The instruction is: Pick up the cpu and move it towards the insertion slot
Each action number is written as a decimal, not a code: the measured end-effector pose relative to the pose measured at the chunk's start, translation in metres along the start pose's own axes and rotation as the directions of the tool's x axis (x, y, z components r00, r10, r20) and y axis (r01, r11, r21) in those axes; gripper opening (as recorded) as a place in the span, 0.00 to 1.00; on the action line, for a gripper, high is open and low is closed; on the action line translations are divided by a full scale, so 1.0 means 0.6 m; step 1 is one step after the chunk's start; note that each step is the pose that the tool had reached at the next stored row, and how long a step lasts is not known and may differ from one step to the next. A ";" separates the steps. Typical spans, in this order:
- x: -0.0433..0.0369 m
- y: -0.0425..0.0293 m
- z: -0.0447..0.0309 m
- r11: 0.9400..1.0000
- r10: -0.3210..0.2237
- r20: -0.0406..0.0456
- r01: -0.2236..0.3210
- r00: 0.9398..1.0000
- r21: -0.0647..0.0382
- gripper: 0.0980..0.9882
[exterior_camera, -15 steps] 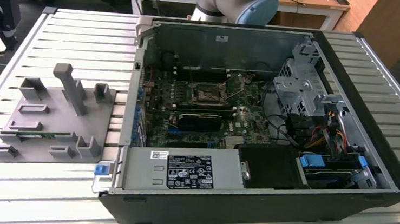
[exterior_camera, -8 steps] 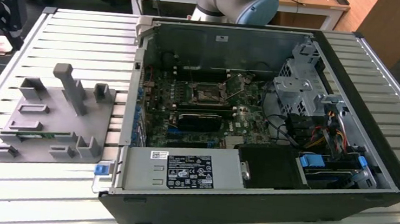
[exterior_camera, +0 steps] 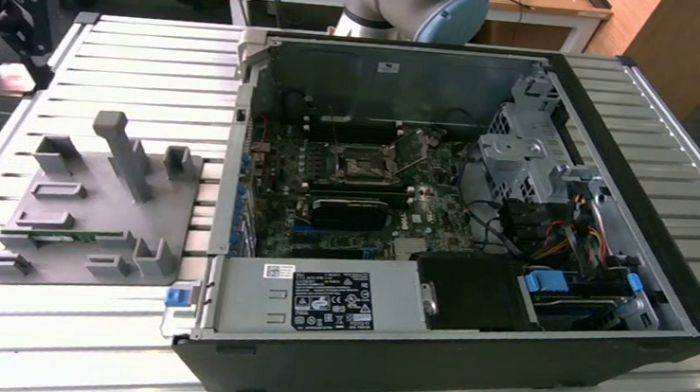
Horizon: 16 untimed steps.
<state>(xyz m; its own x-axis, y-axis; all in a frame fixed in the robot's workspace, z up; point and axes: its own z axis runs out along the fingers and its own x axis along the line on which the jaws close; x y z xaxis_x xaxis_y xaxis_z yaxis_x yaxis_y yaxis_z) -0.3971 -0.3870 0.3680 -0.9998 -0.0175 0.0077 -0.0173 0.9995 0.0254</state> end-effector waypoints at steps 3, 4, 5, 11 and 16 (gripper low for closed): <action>-0.008 0.000 0.000 1.000 0.000 0.000 0.000 1.000 0.000 0.50; -0.011 0.000 0.000 1.000 0.000 0.000 0.000 1.000 0.000 0.50; -0.015 0.000 0.000 1.000 0.000 0.000 0.000 1.000 0.000 0.50; -0.022 0.001 -0.010 1.000 0.000 0.000 0.000 1.000 0.000 0.50; -0.033 0.001 -0.016 1.000 0.000 0.000 0.000 1.000 0.000 0.50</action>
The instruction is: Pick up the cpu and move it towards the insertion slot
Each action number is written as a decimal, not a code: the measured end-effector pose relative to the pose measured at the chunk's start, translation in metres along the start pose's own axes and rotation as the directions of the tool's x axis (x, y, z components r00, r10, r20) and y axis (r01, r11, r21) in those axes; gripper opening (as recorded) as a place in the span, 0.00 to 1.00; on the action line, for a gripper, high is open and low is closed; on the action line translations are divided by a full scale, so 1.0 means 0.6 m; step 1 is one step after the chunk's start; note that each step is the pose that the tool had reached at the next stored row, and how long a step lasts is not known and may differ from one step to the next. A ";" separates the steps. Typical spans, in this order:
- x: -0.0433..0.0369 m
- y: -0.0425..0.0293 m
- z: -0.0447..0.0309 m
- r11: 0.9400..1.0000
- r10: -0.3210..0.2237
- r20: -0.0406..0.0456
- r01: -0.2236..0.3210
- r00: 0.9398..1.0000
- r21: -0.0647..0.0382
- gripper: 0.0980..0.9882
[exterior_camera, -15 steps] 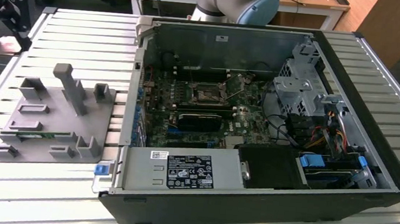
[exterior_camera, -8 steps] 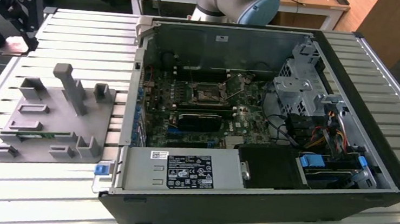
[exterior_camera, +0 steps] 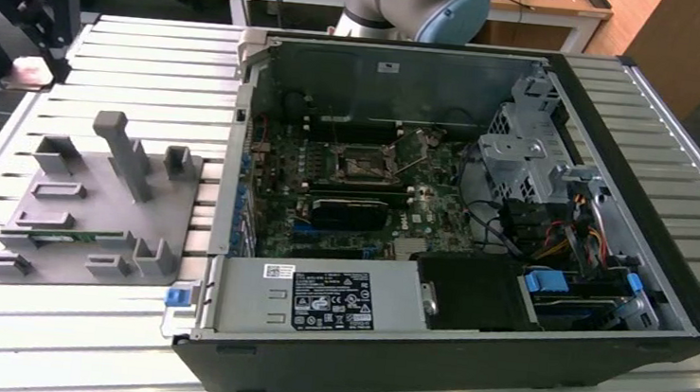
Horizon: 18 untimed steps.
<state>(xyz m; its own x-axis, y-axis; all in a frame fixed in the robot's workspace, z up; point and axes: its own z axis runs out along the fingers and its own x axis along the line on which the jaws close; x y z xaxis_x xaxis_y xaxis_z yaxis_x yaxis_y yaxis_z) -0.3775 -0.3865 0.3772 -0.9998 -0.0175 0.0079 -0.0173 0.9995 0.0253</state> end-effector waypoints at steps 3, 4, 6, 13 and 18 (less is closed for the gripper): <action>-0.011 0.000 0.000 1.000 0.000 0.000 0.000 1.000 0.000 0.50; -0.014 0.000 0.000 1.000 0.000 0.000 0.000 1.000 0.000 0.50; -0.022 0.000 0.000 1.000 0.000 0.000 0.000 1.000 0.000 0.50; -0.051 0.003 -0.001 1.000 0.000 0.000 0.000 1.000 0.000 0.50; -0.070 0.005 -0.001 1.000 0.000 0.000 0.000 1.000 0.000 0.50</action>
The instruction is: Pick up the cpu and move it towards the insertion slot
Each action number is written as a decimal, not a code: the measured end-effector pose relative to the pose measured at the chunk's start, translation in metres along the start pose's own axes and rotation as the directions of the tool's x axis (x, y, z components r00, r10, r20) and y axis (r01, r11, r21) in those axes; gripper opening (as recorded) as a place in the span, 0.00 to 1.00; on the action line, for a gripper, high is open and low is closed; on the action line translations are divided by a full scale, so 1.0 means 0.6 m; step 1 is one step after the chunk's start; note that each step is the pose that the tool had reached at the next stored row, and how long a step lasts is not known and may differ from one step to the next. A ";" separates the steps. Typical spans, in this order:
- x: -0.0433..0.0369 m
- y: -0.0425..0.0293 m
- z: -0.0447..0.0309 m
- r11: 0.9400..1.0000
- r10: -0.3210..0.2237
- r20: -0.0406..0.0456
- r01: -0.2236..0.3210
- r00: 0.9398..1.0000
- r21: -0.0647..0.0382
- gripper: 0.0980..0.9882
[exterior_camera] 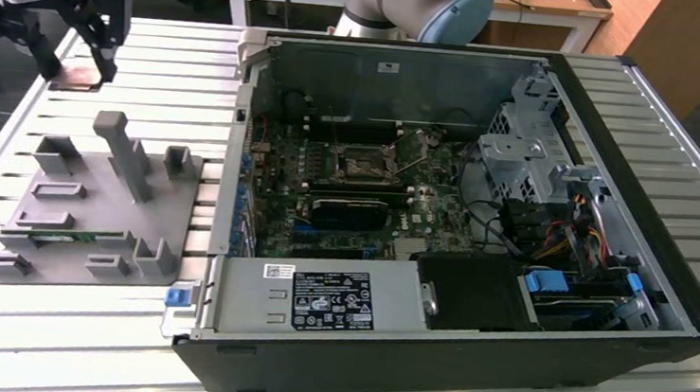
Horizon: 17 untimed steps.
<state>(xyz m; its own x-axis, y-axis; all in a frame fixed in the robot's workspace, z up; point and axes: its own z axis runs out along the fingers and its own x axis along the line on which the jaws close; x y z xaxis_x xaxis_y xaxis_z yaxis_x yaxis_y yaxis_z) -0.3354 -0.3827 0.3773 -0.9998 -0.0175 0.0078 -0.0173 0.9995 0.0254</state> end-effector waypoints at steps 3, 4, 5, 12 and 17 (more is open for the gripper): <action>-0.011 0.001 0.000 1.000 0.000 0.000 0.000 1.000 0.000 0.50; -0.016 0.002 0.000 1.000 0.000 0.000 0.000 1.000 0.000 0.50; -0.020 0.002 0.000 1.000 0.000 0.000 0.000 1.000 0.000 0.50; -0.046 0.005 0.000 1.000 0.000 0.000 0.000 1.000 0.000 0.50; -0.063 0.007 0.000 1.000 0.000 0.000 0.000 1.000 0.000 0.50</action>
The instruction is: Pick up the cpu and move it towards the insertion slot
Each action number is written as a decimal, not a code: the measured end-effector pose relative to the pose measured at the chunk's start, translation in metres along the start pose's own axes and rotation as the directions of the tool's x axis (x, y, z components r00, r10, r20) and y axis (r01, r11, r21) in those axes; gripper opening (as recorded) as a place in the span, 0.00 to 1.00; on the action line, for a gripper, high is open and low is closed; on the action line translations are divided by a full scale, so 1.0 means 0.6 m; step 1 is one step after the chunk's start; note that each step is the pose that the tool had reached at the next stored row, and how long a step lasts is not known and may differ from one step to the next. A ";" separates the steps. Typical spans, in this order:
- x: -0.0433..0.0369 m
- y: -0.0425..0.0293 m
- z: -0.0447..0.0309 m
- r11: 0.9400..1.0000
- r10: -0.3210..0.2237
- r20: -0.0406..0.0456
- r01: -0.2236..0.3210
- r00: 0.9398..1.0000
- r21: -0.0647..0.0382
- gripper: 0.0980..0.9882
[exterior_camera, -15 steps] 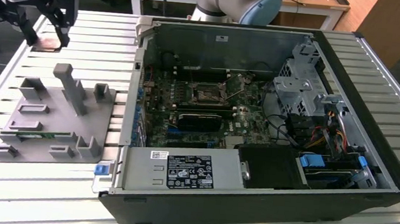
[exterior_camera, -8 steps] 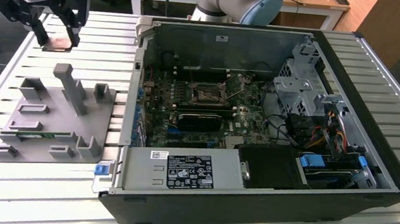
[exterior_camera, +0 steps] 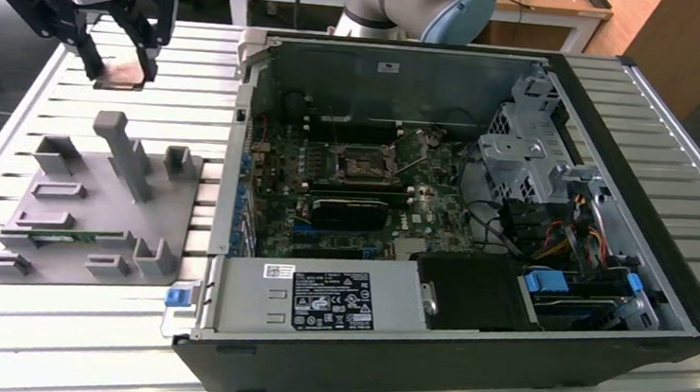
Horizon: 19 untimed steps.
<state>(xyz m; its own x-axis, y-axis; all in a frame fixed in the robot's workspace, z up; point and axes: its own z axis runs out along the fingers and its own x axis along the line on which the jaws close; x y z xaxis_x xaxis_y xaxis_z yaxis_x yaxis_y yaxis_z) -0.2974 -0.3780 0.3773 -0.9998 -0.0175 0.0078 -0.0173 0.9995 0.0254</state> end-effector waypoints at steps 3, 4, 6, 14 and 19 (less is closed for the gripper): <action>-0.010 0.001 0.000 1.000 0.000 0.000 0.000 1.000 0.000 0.50; -0.014 0.002 0.000 1.000 0.000 0.000 0.000 1.000 0.000 0.50; -0.022 0.003 0.000 1.000 0.000 0.000 0.000 1.000 0.000 0.50; -0.051 0.005 0.000 1.000 0.000 0.000 0.000 1.000 0.000 0.50; -0.069 0.008 0.000 1.000 0.000 0.000 0.000 1.000 0.000 0.50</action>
<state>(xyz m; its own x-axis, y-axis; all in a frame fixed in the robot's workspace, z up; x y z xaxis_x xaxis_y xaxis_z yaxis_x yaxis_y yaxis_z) -0.2559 -0.3726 0.3773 -0.9998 -0.0176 0.0078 -0.0174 0.9995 0.0254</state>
